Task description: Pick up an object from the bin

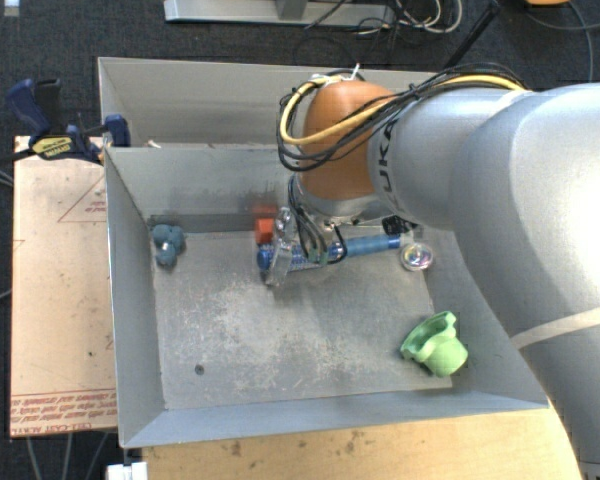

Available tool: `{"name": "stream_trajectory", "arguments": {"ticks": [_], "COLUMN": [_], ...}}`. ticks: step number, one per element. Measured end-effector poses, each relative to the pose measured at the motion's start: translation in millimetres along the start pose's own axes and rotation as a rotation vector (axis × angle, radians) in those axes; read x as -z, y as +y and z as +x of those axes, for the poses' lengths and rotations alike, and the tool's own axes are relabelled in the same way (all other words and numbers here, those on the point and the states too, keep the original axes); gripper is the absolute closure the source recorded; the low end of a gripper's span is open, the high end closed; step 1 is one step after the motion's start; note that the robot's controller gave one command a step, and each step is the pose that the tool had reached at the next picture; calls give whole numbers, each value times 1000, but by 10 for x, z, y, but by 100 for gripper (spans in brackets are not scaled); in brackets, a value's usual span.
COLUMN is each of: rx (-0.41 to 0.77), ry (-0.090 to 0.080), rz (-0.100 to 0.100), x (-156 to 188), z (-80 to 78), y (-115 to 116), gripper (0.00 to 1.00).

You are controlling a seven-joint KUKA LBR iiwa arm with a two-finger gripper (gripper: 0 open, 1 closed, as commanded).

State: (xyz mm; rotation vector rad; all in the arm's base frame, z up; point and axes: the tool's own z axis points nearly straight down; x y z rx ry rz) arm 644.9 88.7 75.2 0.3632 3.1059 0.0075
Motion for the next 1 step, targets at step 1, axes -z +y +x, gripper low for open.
{"name": "stream_trajectory", "arguments": {"ticks": [1], "rx": [64], "ry": [6], "rz": [3], "x": [1483], "z": [295], "y": [-171], "gripper": [100]}}
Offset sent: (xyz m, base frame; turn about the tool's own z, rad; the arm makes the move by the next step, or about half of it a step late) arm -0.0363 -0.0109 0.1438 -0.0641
